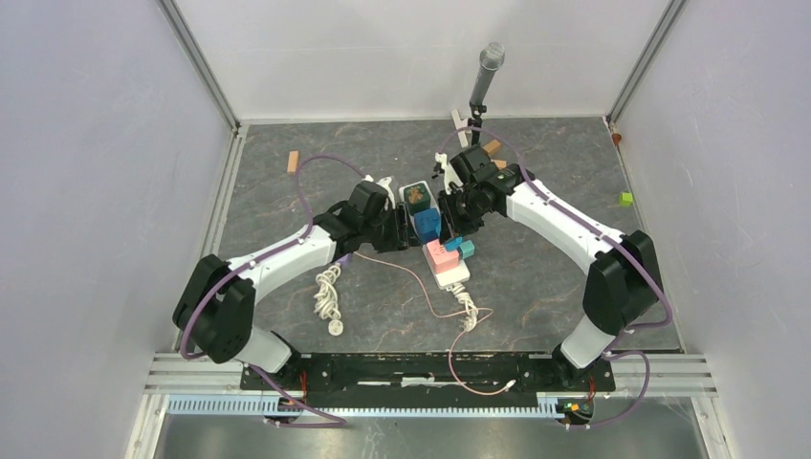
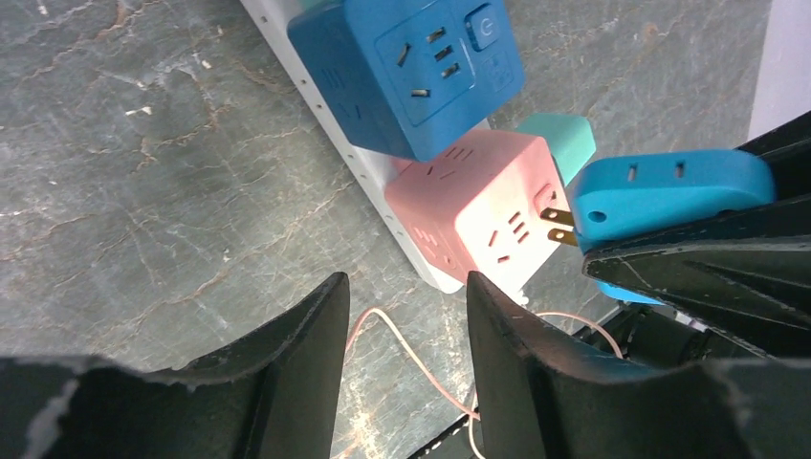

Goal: Insert the plug
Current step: Insert the plug into the socket.

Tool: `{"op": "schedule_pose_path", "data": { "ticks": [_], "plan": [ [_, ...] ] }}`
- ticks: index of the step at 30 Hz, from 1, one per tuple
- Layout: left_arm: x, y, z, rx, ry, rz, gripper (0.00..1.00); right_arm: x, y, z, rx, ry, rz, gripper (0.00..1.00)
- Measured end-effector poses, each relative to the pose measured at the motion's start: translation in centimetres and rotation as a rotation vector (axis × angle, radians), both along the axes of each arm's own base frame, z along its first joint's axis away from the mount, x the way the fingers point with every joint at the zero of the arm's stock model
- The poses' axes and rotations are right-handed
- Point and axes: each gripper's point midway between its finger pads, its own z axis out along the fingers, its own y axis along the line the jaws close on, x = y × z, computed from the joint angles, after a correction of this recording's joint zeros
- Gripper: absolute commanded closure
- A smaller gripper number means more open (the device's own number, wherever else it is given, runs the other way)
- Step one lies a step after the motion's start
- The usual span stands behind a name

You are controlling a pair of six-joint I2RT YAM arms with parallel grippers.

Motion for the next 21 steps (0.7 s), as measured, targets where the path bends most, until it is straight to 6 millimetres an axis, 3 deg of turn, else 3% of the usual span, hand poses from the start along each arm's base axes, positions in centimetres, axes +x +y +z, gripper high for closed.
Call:
{"op": "schedule_pose_path", "data": {
  "ticks": [6,13,21],
  "plan": [
    [-0.1,0.8,0.4,0.034,-0.018,0.004,0.42,-1.0,-0.4,-2.1,-0.029,0.043,0.011,1.00],
    [0.6,0.7,2.5,0.028,-0.080,-0.007,0.42,-0.6,-0.2,-2.1,-0.026,0.026,0.007,1.00],
    [0.4,0.9,2.3,0.043,-0.083,-0.020,0.41,-0.6,-0.5,-2.5,-0.048,0.018,0.006,1.00]
  ]
}}
